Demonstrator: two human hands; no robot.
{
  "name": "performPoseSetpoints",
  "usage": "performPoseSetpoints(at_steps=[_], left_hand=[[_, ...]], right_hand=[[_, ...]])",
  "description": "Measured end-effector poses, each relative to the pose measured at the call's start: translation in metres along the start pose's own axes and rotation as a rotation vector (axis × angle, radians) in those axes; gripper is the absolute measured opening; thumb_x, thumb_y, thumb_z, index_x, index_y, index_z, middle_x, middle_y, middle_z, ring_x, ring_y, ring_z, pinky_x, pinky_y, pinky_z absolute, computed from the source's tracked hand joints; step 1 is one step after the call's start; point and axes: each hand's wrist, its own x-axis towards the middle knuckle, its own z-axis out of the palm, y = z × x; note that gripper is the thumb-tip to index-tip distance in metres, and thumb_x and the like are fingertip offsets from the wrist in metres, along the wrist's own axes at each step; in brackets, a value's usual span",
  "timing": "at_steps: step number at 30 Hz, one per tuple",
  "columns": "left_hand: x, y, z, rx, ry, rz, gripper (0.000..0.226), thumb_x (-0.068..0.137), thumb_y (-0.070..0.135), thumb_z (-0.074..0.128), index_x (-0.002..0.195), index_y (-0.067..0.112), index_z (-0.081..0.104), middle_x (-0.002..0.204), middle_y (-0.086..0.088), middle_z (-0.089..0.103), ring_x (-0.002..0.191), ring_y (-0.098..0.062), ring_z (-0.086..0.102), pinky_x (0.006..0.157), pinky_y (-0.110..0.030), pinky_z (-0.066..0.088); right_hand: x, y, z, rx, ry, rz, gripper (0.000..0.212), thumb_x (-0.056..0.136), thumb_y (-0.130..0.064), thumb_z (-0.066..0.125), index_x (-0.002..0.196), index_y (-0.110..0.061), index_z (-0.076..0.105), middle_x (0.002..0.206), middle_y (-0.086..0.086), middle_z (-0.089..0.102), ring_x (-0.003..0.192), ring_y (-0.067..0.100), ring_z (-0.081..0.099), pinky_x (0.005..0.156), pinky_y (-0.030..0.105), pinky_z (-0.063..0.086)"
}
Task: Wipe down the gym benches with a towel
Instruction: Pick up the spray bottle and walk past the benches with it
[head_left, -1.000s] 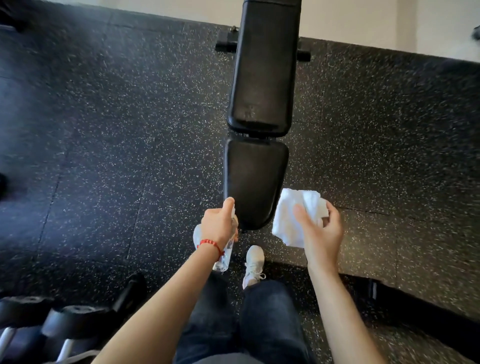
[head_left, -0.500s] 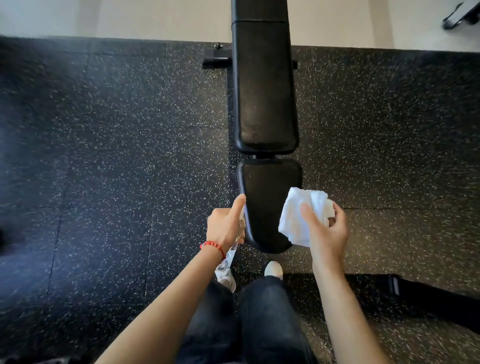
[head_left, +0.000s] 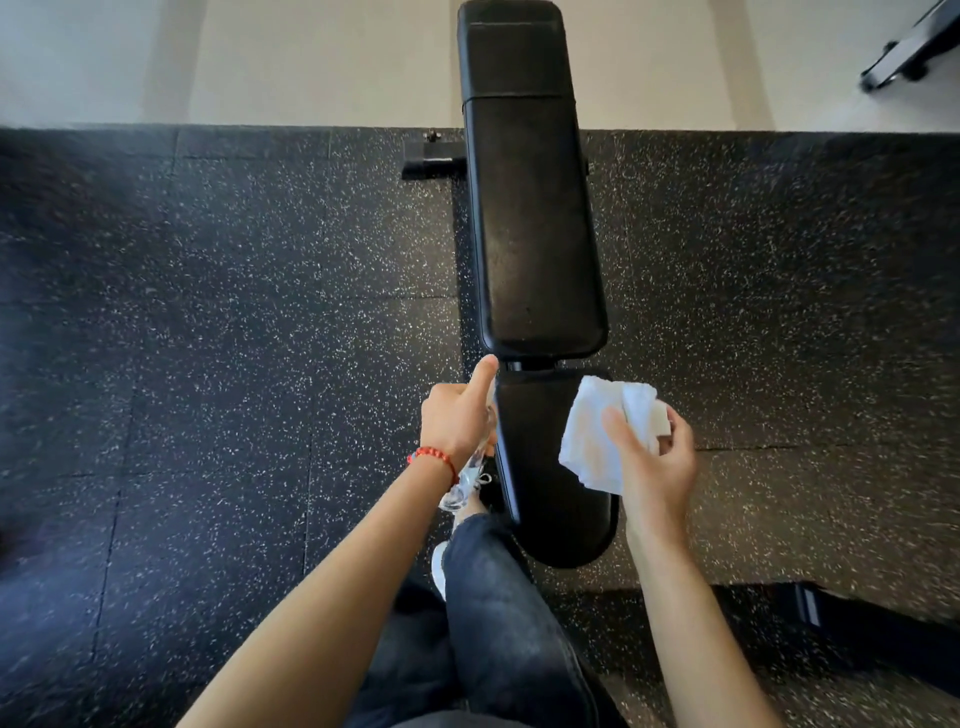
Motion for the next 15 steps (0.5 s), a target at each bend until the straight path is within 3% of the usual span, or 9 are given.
performPoseSetpoints(at_steps=[4, 6, 8, 15], left_hand=[[0.037, 0.02, 0.008, -0.007, -0.032, -0.04, 0.076, 0.061, 0.077, 0.045, 0.054, 0.002, 0.055, 0.05, -0.012, 0.052, 0.052, -0.027, 0.054, 0.072, -0.05, 0.053], [0.054, 0.034, 0.014, -0.007, -0.038, -0.076, 0.07, 0.068, 0.072, 0.047, 0.047, 0.005, 0.051, 0.045, -0.007, 0.053, 0.047, -0.023, 0.053, 0.068, -0.039, 0.054], [0.068, 0.054, 0.02, -0.004, -0.033, -0.07, 0.065, 0.084, 0.058, 0.05, 0.04, 0.01, 0.045, 0.038, 0.0, 0.05, 0.036, -0.014, 0.048, 0.055, -0.025, 0.046], [0.126, 0.1, 0.029, 0.121, -0.021, -0.042, 0.077, 0.092, 0.042, 0.049, 0.02, 0.016, 0.036, 0.027, 0.007, 0.036, 0.029, -0.004, 0.033, 0.051, -0.029, 0.031]], right_hand=[[0.03, -0.015, 0.022, 0.026, 0.04, 0.006, 0.046, 0.073, -0.022, 0.076, 0.112, -0.023, 0.052, 0.103, -0.008, 0.061, 0.088, 0.006, 0.061, 0.072, 0.022, 0.051], [0.047, -0.026, 0.031, 0.037, 0.058, 0.006, 0.044, 0.074, -0.022, 0.076, 0.111, -0.024, 0.051, 0.098, -0.014, 0.058, 0.084, -0.001, 0.058, 0.066, 0.016, 0.048], [0.063, -0.036, 0.038, 0.058, 0.077, 0.014, 0.044, 0.074, -0.021, 0.075, 0.112, -0.022, 0.052, 0.097, -0.013, 0.059, 0.083, -0.002, 0.058, 0.065, 0.015, 0.048], [0.112, -0.067, 0.064, 0.066, 0.106, 0.017, 0.047, 0.074, -0.017, 0.076, 0.115, -0.017, 0.052, 0.104, -0.004, 0.06, 0.085, -0.001, 0.058, 0.072, 0.019, 0.048]])
